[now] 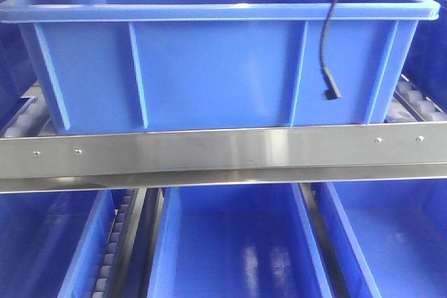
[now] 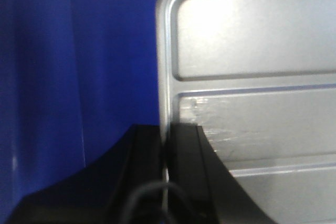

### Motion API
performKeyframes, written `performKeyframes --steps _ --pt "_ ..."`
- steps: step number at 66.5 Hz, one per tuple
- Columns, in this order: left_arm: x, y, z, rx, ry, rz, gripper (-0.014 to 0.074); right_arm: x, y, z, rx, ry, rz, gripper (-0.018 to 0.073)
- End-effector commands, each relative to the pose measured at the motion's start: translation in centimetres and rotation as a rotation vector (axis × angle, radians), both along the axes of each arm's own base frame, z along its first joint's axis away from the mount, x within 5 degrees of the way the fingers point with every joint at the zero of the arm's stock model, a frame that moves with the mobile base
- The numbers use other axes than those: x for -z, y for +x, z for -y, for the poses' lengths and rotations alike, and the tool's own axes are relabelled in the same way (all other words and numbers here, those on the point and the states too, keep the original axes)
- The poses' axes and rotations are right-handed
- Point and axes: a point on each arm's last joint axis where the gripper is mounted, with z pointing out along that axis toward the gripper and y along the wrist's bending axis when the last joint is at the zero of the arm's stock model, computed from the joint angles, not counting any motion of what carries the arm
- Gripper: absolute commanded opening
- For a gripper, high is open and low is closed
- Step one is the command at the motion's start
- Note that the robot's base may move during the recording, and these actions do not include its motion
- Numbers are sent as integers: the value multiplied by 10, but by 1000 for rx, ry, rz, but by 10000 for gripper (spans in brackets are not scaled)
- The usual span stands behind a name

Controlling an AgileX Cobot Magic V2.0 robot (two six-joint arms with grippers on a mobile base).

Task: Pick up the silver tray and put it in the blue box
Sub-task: 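Lower the tray into the blue crate with both grippers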

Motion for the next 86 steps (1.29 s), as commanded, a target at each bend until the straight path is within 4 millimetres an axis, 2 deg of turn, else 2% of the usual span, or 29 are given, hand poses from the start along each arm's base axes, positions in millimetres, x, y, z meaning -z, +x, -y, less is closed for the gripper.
performKeyframes --steps 1,11,50,86 --pt "-40 -9 22 67 -266 152 -15 -36 -2 -22 -110 243 191 55" --pt "-33 -3 22 60 -259 144 -15 -31 5 -21 -100 240 188 55" --pt "-28 4 21 54 -213 168 -15 -39 14 -24 -116 289 323 55" --pt "-26 9 21 49 -213 188 -14 -37 16 -21 -108 284 320 62"
